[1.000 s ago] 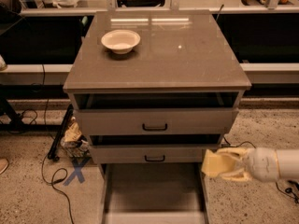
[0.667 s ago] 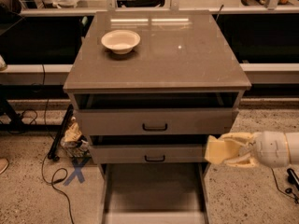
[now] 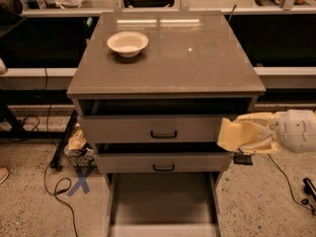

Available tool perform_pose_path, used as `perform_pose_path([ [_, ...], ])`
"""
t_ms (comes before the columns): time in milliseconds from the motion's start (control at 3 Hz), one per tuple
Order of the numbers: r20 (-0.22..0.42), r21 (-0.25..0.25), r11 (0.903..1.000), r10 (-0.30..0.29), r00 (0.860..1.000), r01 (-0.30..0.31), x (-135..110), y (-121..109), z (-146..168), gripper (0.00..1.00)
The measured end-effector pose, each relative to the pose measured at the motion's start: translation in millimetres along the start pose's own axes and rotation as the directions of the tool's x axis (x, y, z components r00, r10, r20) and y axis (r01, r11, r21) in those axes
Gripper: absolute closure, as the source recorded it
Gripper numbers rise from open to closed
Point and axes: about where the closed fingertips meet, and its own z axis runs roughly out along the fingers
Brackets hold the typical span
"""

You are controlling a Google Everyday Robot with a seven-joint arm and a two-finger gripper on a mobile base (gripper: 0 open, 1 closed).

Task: Pick sponge from bottom drawer and place on counter

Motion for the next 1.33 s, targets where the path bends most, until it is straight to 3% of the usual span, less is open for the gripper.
perform_pose_path([
  [333, -0.024, 0.073, 0.9974, 0.006, 1.0, -0.005, 1.5, -25.7, -25.8, 1.0],
  [667, -0.012, 0.167, 0.9855, 0.033, 0.999, -0.031, 9.9, -66.5, -53.3, 1.0],
  [1000, -0.002, 0.232, 0.9711, 0.06, 0.998, -0.058, 31.7, -116.1, -71.8, 1.0],
  [1333, 0.005, 0.248, 0.9657, 0.079, 0.997, -0.078, 55.7, -191.7, -59.3, 1.0],
])
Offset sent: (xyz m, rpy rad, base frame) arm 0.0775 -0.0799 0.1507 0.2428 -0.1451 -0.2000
